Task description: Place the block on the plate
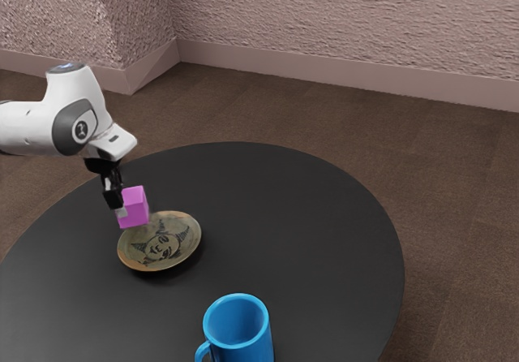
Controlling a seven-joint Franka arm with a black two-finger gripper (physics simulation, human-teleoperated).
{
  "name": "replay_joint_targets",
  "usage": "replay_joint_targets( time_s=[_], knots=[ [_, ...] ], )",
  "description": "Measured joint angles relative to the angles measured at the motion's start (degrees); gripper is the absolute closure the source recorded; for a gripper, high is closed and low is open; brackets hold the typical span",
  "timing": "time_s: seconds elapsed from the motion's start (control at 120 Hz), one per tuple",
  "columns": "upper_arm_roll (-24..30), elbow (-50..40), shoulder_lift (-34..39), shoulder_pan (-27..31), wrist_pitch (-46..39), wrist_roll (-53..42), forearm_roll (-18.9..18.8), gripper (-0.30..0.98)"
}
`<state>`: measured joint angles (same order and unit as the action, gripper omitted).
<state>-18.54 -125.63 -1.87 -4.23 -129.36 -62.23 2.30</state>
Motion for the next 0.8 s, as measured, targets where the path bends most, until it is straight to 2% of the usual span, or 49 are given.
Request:
replay_joint_targets(
  time_s=[0.158,0.4,0.667,0.8],
  knots=[
    [0.90,0.31,-0.38,-1.21,0.29,-0.86,-0.21,0.33],
    [1.93,0.96,-1.03,-11.03,0.43,-0.85,-0.67,0.33],
    [1.93,0.93,-1.23,-6.89,0.38,-0.82,-0.71,0.33],
    [1.93,0.88,-2.53,-7.20,0.14,-0.76,-0.71,0.32]
  ],
)
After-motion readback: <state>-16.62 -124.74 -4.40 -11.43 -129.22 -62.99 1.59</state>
